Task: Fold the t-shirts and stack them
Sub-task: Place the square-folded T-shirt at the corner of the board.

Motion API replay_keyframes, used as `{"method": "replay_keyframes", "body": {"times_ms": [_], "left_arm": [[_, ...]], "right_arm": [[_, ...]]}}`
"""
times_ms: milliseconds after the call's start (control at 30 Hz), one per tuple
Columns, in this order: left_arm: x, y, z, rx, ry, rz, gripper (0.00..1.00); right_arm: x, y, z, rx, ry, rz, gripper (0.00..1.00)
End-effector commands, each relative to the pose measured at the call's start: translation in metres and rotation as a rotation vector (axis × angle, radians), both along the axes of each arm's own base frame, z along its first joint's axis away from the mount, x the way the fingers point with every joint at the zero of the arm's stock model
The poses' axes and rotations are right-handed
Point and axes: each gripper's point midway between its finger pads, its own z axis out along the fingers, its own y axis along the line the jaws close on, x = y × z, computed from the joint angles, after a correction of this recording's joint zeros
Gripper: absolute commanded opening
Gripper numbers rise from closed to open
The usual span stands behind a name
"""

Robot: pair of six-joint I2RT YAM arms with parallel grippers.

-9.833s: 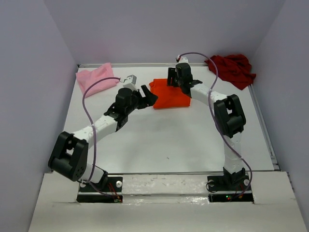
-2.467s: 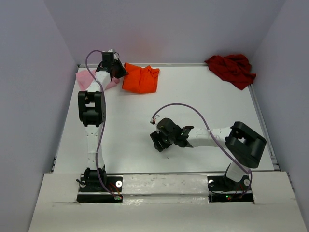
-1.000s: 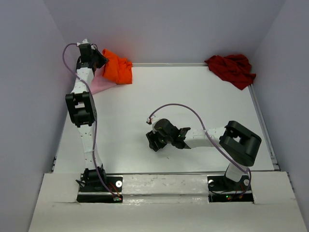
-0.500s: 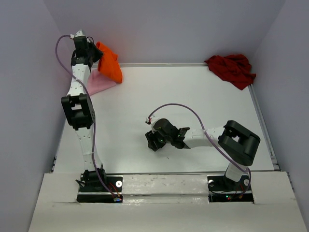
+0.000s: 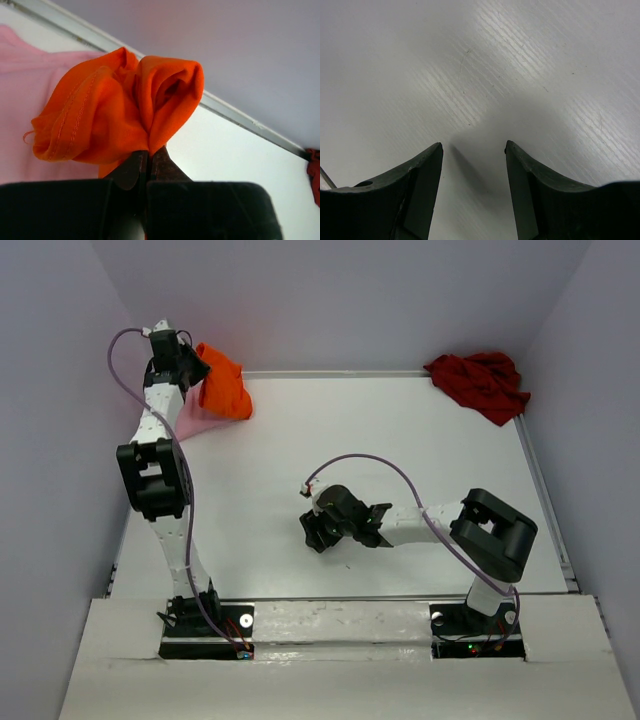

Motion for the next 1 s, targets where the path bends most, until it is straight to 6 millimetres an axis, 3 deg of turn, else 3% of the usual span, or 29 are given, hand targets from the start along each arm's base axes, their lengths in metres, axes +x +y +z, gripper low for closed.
{"method": "replay_keyframes", "body": {"times_ms": [0, 333, 533, 767, 867, 900, 967], "left_arm": [[-0.015, 0.016, 0.037, -0.002, -0.108, 0.039, 0.0], [-0.032, 0.065, -0.007, 0.066, -0.017, 0.139, 0.0], [-0.035, 0.093, -0.015, 0.122, 0.005, 0.205, 0.0], [-0.026, 0.107, -0.021, 0.18, 0.023, 0.232, 0.0], [-0.022, 0.107, -0.029, 0.19, 0.038, 0.213, 0.19], [-0.022, 0.107, -0.029, 0.191, 0.043, 0.212, 0.33], [-0.022, 0.108, -0.036, 0.194, 0.057, 0.213, 0.49]], "right_arm": [[-0.021, -0.019, -0.037, -0.121, 0.08, 0.026, 0.59], [-0.023, -0.02, -0.036, -0.118, 0.085, 0.031, 0.59], [-0.024, -0.021, -0.037, -0.121, 0.088, 0.03, 0.59], [-0.025, -0.021, -0.038, -0.121, 0.09, 0.032, 0.59], [-0.025, -0.022, -0.038, -0.123, 0.09, 0.031, 0.59], [-0.025, -0.022, -0.039, -0.123, 0.089, 0.032, 0.59], [-0.026, -0.022, -0.039, -0.123, 0.092, 0.034, 0.59]]}}
